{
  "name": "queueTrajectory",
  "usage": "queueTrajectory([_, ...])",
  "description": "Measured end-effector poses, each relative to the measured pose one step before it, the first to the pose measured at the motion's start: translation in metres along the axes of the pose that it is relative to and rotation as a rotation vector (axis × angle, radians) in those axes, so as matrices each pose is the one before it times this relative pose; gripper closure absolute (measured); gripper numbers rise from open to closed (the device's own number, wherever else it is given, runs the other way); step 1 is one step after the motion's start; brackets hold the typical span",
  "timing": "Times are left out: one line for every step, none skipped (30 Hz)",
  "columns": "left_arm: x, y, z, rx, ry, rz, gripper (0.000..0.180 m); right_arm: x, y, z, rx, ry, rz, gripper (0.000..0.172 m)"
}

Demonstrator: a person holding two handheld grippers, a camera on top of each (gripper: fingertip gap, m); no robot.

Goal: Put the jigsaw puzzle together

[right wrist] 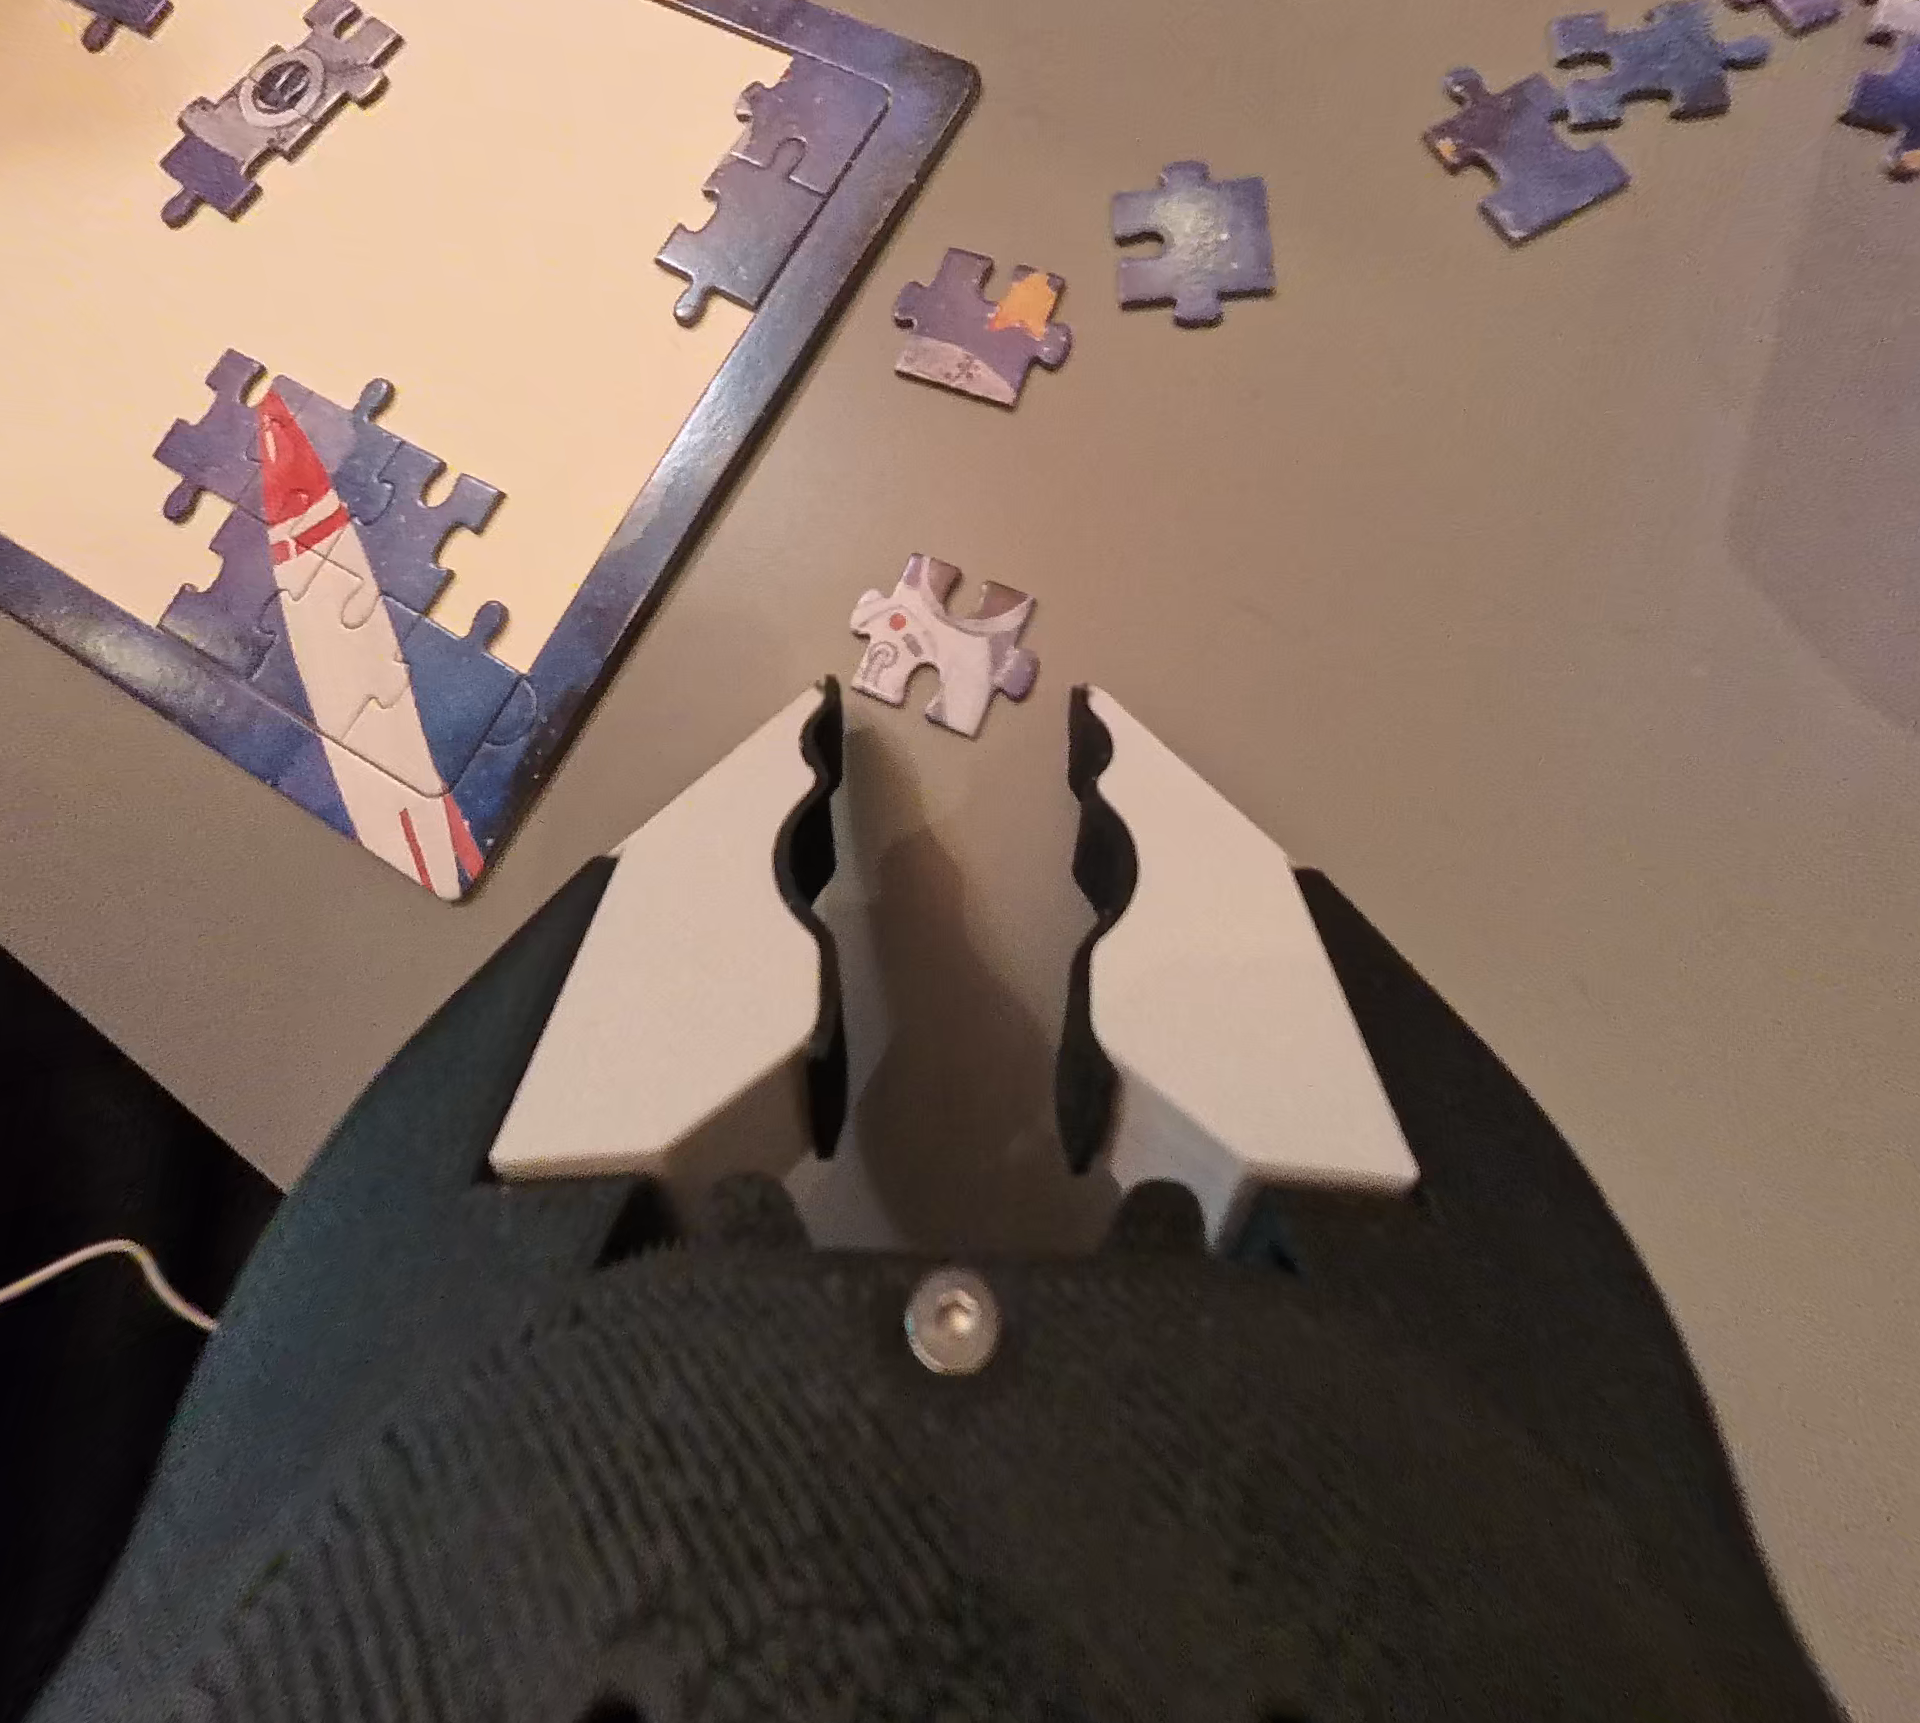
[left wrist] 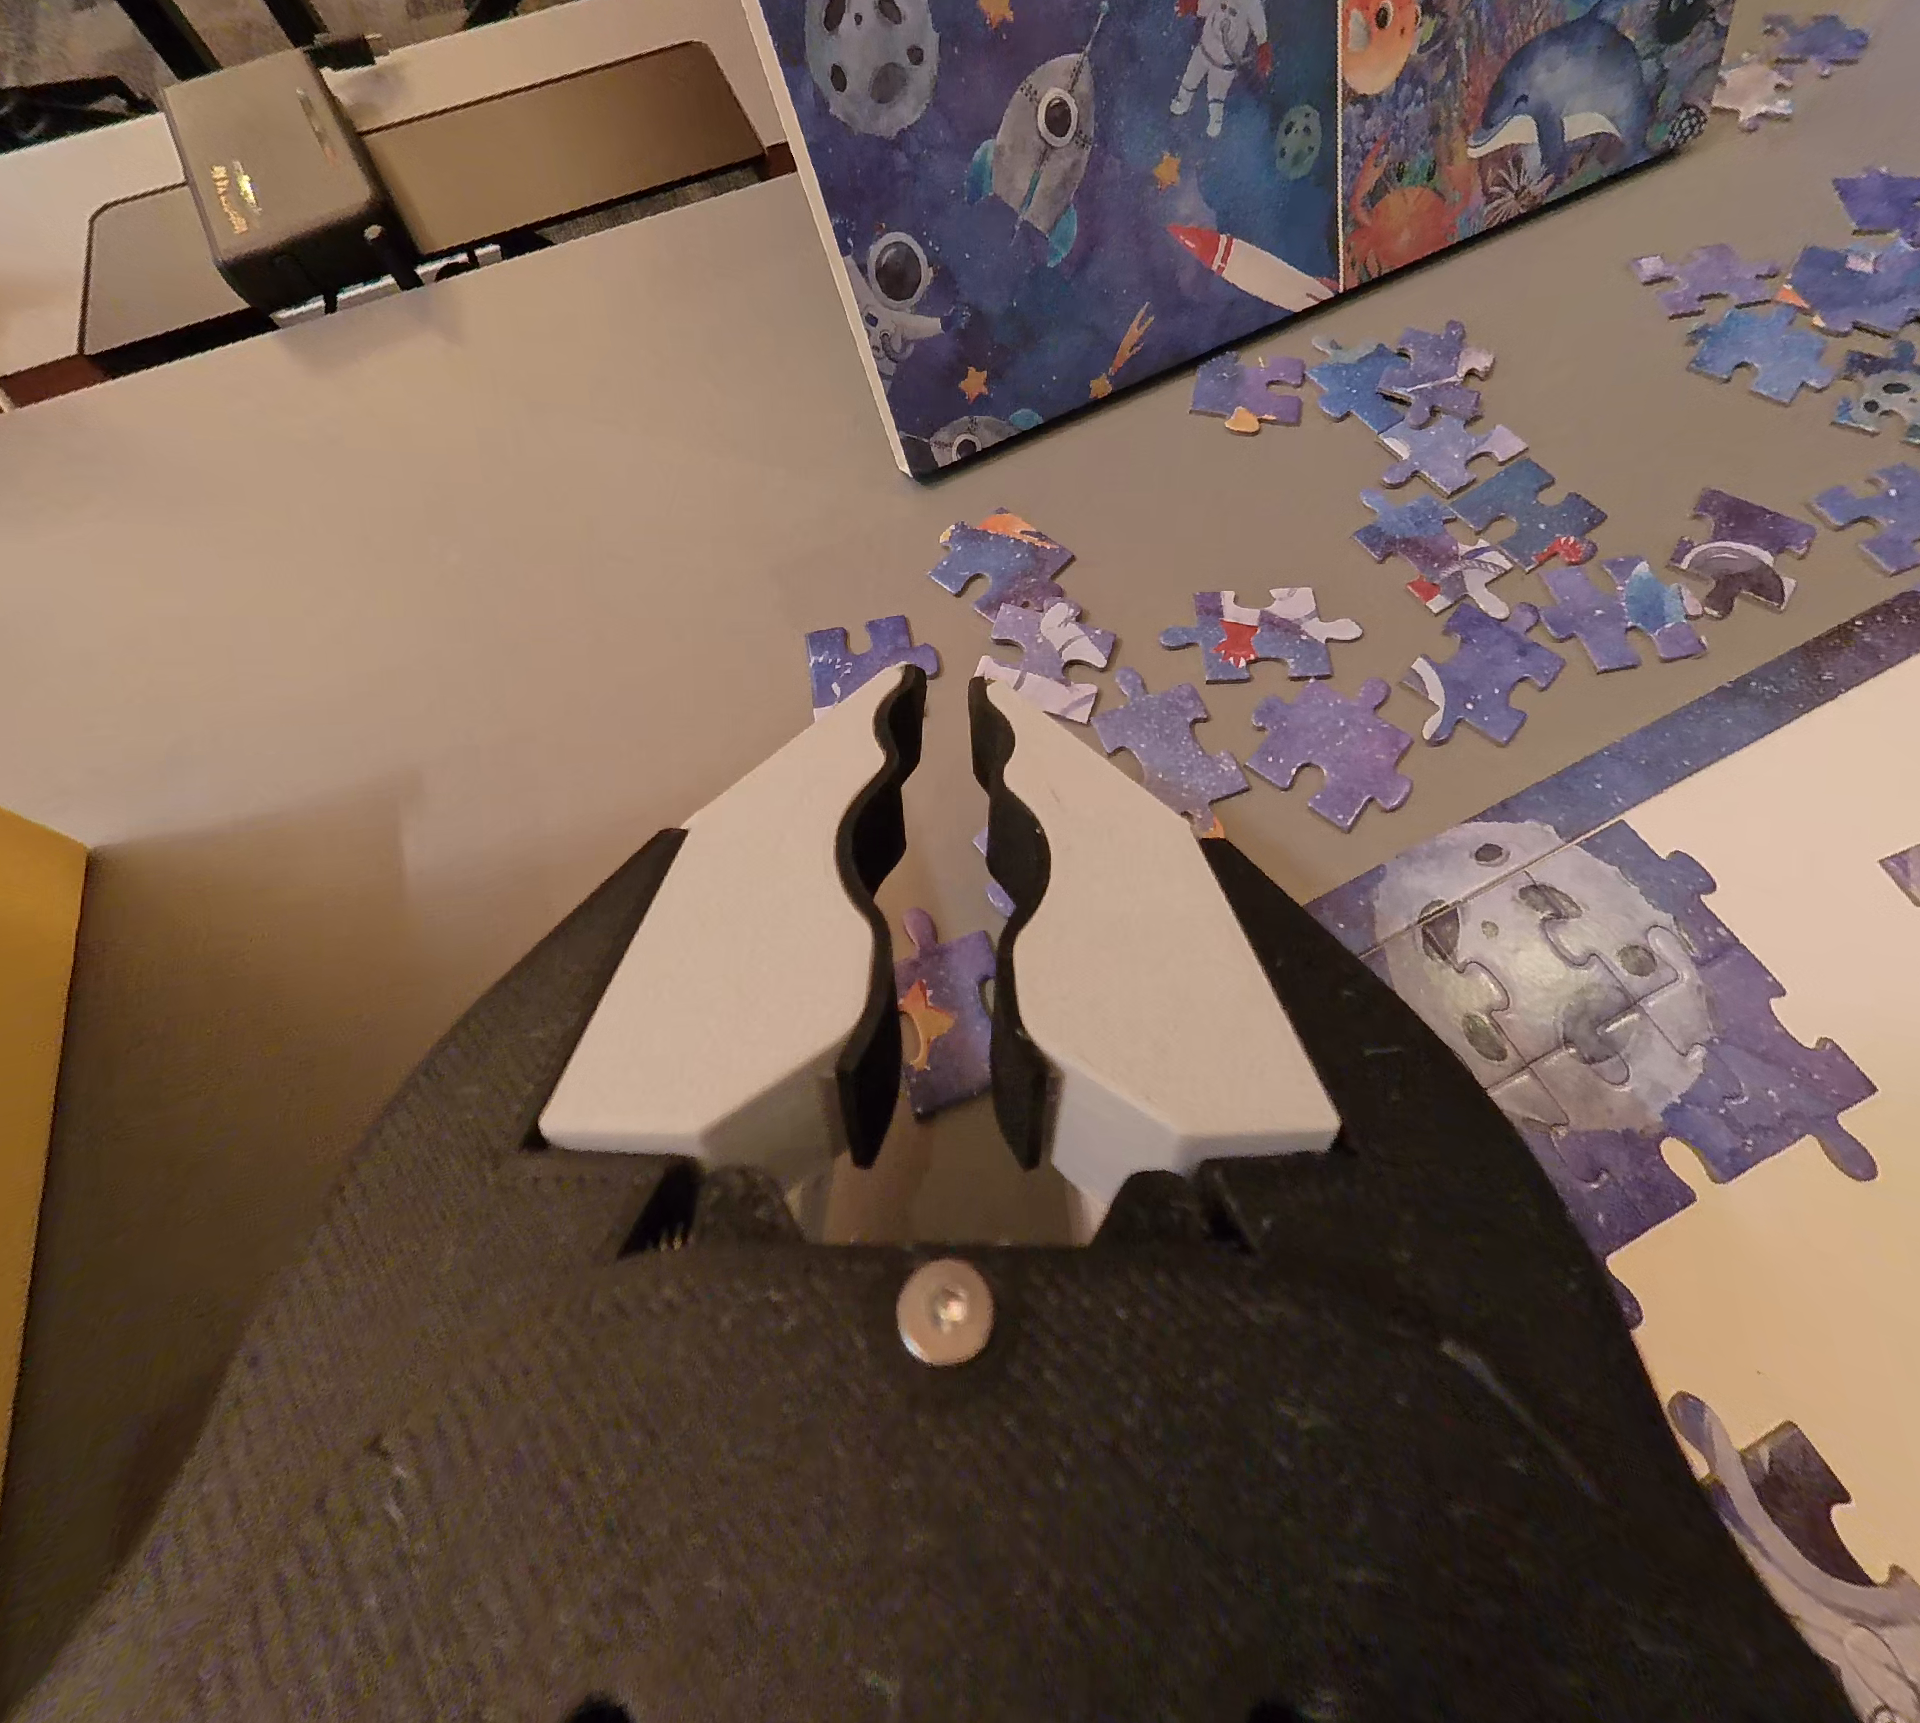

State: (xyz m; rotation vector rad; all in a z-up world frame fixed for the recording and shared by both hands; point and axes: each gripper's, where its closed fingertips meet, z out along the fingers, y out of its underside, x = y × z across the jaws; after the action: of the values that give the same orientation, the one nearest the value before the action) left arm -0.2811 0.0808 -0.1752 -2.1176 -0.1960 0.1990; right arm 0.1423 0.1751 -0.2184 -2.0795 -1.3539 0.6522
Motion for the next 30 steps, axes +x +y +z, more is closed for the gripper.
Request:
queueTrajectory([0.00016,0.00025,0.00016,-0.0013,0.0003,0.0005,0.173,-0.00038,-0.00042,0.00112,-0.0025,0.0034,-0.0047,0.129])
queueTrajectory([0.00001,0.00018,0.00004,-0.0010,-0.0004,0.0008,0.173,0.00024,-0.00069,0.00097,-0.0006,0.0076,-0.0045,0.129])
queueTrajectory([-0.00011,-0.00002,0.00001,0.0002,-0.0005,0.0004,0.173,0.00072,-0.00070,0.00090,-0.0004,0.0091,-0.0033,0.129])
queueTrajectory([0.00003,-0.00013,-0.00003,0.0003,0.0002,-0.0003,0.173,0.00092,-0.00033,0.00070,-0.0007,0.0106,-0.0043,0.130])
queueTrajectory([-0.00006,-0.00014,-0.00006,0.0008,0.0002,-0.0005,0.174,0.00093,-0.00024,0.00056,-0.0019,0.0109,-0.0070,0.132])
queueTrajectory([-0.00008,-0.00001,-0.00003,0.0004,0.0001,-0.0004,0.174,0.00011,-0.00027,0.00042,-0.0017,0.0055,-0.0057,0.133])
queueTrajectory([0.00003,-0.00005,-0.00013,0.0001,0.0002,-0.0003,0.174,-0.00051,-0.00039,0.00040,-0.0003,-0.0010,0.0000,0.134])
queueTrajectory([0.00005,0.00004,0.00013,0.0000,0.0002,0.0001,0.174,-0.00046,-0.00036,0.00031,0.0004,-0.0025,0.0007,0.135])
queueTrajectory([0.00003,-0.00005,-0.00009,-0.0002,-0.0002,0.0004,0.174,-0.00099,-0.00040,0.00033,0.0011,-0.0047,-0.0018,0.136])
queueTrajectory([-0.00004,-0.00002,-0.00005,0.0005,-0.0001,0.0000,0.174,-0.00110,-0.00038,0.00043,0.0015,-0.0055,-0.0019,0.139])
queueTrajectory([0.00003,-0.00002,0.00001,0.0002,0.0001,-0.0002,0.174,-0.00050,-0.00031,0.00027,0.0007,-0.0020,-0.0017,0.140])
queueTrajectory([-0.00012,0.00006,-0.00007,-0.0001,-0.0001,-0.0002,0.174,0.00002,-0.00012,0.00013,-0.0003,-0.0004,-0.0008,0.140])
queueTrajectory([-0.00005,0.00007,0.00008,0.0000,0.0000,-0.0006,0.174,-0.00005,-0.00004,0.00006,-0.0004,-0.0009,-0.0003,0.140])
queueTrajectory([-0.00013,-0.00005,-0.00009,0.0000,0.0003,-0.0007,0.174,-0.00006,0.00006,-0.00006,0.0000,-0.0009,-0.0004,0.140])
queueTrajectory([-0.00009,-0.00001,-0.00003,0.0004,-0.0001,-0.0005,0.174,0.00007,0.00008,-0.00006,-0.0003,-0.0007,-0.0005,0.140])
queueTrajectory([-0.00010,-0.00003,0.00003,0.0001,-0.0001,-0.0001,0.174,0.00010,0.00029,-0.00032,-0.0016,-0.0003,-0.0010,0.141])
queueTrajectory([-0.00003,0.00016,0.00001,-0.0005,-0.0001,0.0003,0.173,0.00040,0.00062,-0.00054,-0.0030,0.0009,-0.0020,0.141])
queueTrajectory([-0.00005,0.00005,-0.00002,-0.0003,-0.0002,0.0004,0.173,0.00114,0.00084,-0.00063,-0.0031,0.0040,-0.0020,0.141])
queueTrajectory([0.00001,-0.00001,0.00006,-0.0003,0.0000,0.0002,0.173,0.00214,0.00097,-0.00096,-0.0022,0.0084,-0.0004,0.141])
queueTrajectory([-0.00004,-0.00001,-0.00005,0.0004,-0.0001,0.0000,0.173,0.00277,0.00100,-0.00107,-0.0011,0.0110,0.0019,0.140])
queueTrajectory([0.00001,0.00000,-0.00006,0.0004,0.0001,-0.0003,0.174,0.00323,0.00109,-0.00119,-0.0002,0.0125,0.0033,0.138])
queueTrajectory([-0.00008,-0.00009,-0.00003,0.0000,0.0000,-0.0003,0.174,0.00363,0.00095,-0.00119,-0.0002,0.0159,0.0041,0.138])
queueTrajectory([0.00000,-0.00001,0.00001,0.0001,0.0000,0.0000,0.174,0.00438,0.00077,-0.00114,-0.0005,0.0220,0.0046,0.137])
queueTrajectory([-0.00005,0.00013,0.00003,-0.0003,-0.0003,0.0002,0.174,0.00492,0.00041,-0.00094,-0.0004,0.0275,0.0028,0.137])
queueTrajectory([0.00006,0.00001,-0.00002,0.0000,-0.0002,0.0001,0.174,0.00432,0.00003,-0.00062,0.0000,0.0277,-0.0019,0.137])
queueTrajectory([0.00007,0.00007,0.00011,-0.0003,0.0003,0.0000,0.174,0.00306,-0.00013,-0.00026,0.0005,0.0223,-0.0061,0.137])
queueTrajectory([0.00006,0.00006,-0.00005,-0.0004,0.0000,0.0004,0.173,0.00146,-0.00040,-0.00005,0.0010,0.0131,-0.0066,0.137])
queueTrajectory([-0.00009,0.00003,0.00013,0.0000,-0.0006,0.0004,0.173,0.00003,-0.00029,0.00011,0.0014,0.0034,-0.0038,0.136])
queueTrajectory([0.00003,0.00003,-0.00001,-0.0002,0.0001,-0.0002,0.173,-0.00070,-0.00024,0.00012,0.0012,-0.0031,-0.0001,0.136])
queueTrajectory([-0.00002,-0.00008,-0.00009,0.0003,0.0005,-0.0006,0.174,-0.00086,-0.00005,0.00004,0.0004,-0.0062,0.0030,0.136])
